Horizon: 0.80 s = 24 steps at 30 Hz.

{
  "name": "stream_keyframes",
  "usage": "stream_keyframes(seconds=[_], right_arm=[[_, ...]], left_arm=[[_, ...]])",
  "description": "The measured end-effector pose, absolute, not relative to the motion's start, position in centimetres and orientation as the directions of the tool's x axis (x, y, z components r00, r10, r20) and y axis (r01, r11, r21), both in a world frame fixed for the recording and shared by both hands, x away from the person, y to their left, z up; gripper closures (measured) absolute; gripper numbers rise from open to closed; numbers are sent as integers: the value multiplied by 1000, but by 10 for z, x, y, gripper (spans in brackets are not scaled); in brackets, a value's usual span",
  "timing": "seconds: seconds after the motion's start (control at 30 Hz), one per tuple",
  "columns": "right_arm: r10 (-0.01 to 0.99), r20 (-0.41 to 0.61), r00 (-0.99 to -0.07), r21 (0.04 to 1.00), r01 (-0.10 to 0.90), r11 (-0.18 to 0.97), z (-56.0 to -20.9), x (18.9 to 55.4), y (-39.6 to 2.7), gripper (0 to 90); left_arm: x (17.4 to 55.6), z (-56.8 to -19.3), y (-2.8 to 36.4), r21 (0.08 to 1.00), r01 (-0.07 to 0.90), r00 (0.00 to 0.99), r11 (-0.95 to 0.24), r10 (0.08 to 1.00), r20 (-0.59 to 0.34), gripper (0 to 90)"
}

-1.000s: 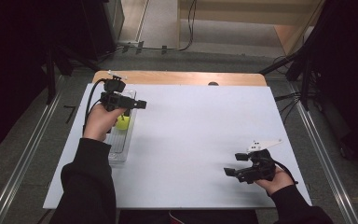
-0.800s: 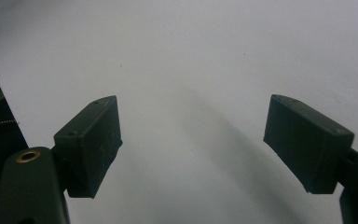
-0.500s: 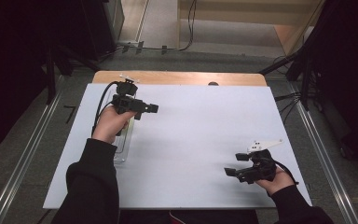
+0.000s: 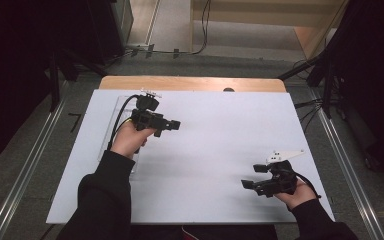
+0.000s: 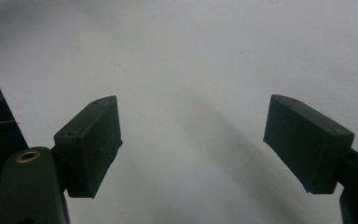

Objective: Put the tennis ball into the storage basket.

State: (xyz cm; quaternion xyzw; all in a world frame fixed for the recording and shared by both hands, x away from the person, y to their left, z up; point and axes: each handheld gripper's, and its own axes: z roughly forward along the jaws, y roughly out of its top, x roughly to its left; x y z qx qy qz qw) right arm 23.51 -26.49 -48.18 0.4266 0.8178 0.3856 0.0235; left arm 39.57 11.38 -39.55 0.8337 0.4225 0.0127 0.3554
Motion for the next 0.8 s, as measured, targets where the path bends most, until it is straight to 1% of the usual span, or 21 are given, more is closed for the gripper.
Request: stream_keyframes(seconds=[0.23,0.5,0.8], right_arm=[[717,290,-634,652,679,338,-482,235,-265,169],[718,289,-633,652,680,336,-481,235,-265,169],[716,289,-635,651,679,340,-482,235,-265,169]], left_arm=[[385,-404,111,603,696,650,-390,699,-297,204],[371,-408,109,624,675,668,-395,687,-288,204],[355,-416,113,613,671,680,-417,676,-285,204]])
